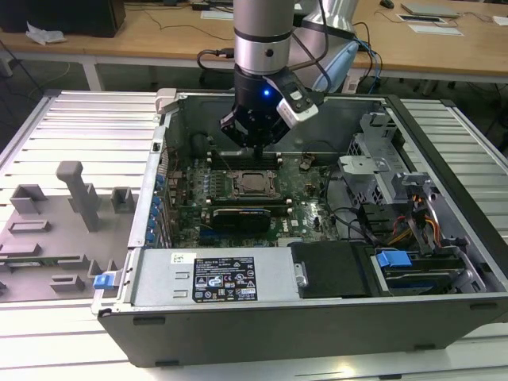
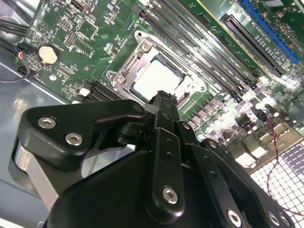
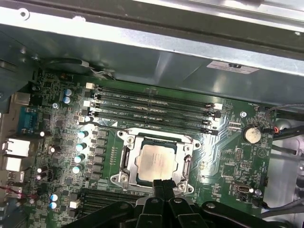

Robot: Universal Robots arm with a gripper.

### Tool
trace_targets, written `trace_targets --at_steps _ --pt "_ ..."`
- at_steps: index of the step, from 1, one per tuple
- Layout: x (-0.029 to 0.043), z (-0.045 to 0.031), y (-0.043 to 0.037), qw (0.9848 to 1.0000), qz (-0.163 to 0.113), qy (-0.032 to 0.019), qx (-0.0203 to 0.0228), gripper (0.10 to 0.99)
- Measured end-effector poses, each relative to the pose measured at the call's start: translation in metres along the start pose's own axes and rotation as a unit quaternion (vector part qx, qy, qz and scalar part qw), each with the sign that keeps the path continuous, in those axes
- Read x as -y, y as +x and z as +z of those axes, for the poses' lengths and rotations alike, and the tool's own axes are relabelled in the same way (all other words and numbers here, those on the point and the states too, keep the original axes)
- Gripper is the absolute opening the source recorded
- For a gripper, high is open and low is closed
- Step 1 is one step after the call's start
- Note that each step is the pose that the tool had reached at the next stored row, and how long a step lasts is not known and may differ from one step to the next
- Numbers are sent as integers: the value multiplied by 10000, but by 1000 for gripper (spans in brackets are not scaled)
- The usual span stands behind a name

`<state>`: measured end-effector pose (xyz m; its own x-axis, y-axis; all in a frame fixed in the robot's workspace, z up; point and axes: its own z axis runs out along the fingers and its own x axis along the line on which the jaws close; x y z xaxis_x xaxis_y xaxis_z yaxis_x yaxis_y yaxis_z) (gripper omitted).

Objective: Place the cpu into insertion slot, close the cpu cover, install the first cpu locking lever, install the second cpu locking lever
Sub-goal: 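Install the first cpu locking lever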

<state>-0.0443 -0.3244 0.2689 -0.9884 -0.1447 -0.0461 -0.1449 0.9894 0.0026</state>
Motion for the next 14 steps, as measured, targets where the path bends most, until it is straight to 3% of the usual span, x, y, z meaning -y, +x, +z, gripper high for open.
trace_targets --at_steps 3,6,14 --pt "-2 -2 13 10000 0 0 -1 106" --pt "-12 -5 83 10000 0 0 0 106" --pt "-54 -18 370 10000 1 3 16 106"
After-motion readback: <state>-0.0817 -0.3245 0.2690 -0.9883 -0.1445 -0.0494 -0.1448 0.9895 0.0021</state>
